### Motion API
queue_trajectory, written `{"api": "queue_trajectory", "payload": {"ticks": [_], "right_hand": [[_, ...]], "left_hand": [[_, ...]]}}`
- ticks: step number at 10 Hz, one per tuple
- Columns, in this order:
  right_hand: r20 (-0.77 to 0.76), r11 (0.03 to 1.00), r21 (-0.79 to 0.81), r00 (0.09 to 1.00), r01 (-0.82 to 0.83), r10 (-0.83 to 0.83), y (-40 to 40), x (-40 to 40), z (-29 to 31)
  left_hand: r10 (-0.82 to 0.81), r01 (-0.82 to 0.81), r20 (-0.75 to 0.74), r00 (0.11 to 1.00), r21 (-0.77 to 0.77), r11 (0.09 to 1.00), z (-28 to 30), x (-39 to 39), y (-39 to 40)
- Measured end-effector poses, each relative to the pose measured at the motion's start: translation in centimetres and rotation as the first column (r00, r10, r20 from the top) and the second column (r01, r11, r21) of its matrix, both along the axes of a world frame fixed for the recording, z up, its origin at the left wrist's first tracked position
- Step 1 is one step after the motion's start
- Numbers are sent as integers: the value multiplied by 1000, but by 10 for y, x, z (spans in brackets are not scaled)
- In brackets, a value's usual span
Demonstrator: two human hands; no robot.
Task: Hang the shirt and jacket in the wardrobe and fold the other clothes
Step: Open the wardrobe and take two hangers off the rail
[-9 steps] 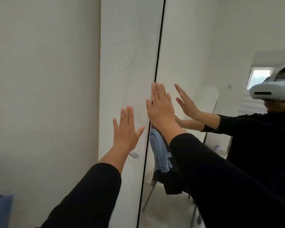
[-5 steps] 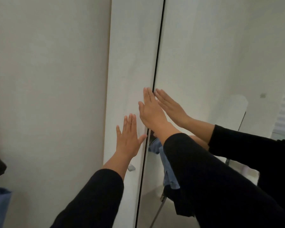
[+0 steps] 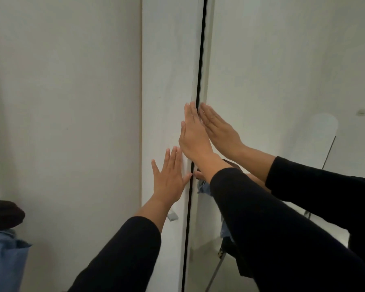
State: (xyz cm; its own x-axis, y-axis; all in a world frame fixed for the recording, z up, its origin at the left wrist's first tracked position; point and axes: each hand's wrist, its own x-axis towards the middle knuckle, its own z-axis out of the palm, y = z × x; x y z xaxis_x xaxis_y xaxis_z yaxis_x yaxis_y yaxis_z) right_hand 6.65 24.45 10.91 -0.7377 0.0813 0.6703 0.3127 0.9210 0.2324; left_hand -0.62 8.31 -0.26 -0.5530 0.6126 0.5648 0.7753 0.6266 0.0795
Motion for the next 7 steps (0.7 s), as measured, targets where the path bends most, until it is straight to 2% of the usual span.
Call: {"api": "queue_trajectory", "payload": {"ticks": [1,2,3,4,5,7], "right_hand": [[-50,986,129,994,106,-100,-18,20,5],[-47,981,-167,994,-100,94,-11,2,4],[-163,991,-131,986,21,-42,-35,-29,0],[-171,995,-104,985,5,-23,-102,-21,-4],[-256,995,-93,967,-38,13,-105,-19,-5],[-162,991,-125,984,50,-70,-124,-11,11]], "left_hand": [[22,-22,-3,1000,7,1000,3,5,0],[29,-29,3,1000,28,999,4,10,-4],[22,-23,13,1000,38,999,4,9,-14],[19,-19,14,1000,42,999,5,6,-23],[27,-27,3,1000,58,998,3,5,-27],[56,-53,-23,998,94,994,-2,-3,-37]]}}
